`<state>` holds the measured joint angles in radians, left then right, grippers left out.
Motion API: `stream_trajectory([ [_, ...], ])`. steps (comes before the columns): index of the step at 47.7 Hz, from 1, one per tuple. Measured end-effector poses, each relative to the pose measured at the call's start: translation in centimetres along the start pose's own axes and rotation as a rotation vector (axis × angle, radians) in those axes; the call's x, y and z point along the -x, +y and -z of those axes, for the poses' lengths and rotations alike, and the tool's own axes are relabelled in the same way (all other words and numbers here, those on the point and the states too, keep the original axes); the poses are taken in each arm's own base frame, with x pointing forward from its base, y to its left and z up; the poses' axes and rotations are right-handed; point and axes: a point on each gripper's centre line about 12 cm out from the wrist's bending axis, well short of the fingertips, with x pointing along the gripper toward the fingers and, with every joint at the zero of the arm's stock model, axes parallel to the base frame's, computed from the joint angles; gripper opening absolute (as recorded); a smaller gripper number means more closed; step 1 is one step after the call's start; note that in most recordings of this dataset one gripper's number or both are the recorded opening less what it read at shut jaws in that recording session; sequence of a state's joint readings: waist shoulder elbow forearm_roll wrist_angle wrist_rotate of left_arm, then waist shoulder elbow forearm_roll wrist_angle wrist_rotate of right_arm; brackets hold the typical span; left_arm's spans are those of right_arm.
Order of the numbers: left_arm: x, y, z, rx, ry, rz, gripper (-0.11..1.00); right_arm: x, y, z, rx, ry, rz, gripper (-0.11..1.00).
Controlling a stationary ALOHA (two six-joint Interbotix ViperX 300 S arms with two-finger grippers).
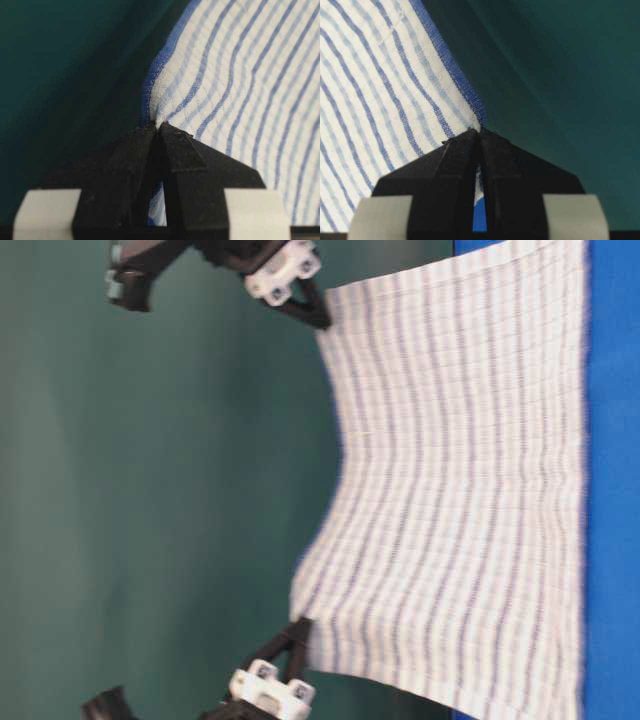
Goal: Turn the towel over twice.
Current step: 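Lift the far corners with both grippers and pull them up and back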
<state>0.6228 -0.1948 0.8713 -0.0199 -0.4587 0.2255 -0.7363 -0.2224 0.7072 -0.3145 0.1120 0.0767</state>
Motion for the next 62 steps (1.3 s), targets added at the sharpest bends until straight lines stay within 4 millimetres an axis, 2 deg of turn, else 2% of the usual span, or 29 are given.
stream_trajectory([
  [18,0.0,1.4,-4.1,0.005,-0.112,-0.040,0.01,2.7,-2.0,-4.9,0.046,-0.100,0.060,0.03],
  [29,1.3,1.7,-5.5,0.005,-0.161,-0.048,0.01,5.1,-1.9,-6.0,0.048,-0.151,0.068,0.03],
  [45,5.1,-0.4,-6.6,-0.003,-0.206,0.016,0.01,8.9,2.0,-5.0,0.070,-0.173,-0.031,0.03],
  [55,6.9,-2.4,-6.1,-0.014,-0.192,0.086,0.01,11.5,5.3,-4.0,0.087,-0.151,-0.136,0.03],
  [62,7.7,-4.2,-5.5,-0.025,-0.162,0.154,0.01,12.6,8.0,-2.7,0.113,-0.112,-0.229,0.03],
])
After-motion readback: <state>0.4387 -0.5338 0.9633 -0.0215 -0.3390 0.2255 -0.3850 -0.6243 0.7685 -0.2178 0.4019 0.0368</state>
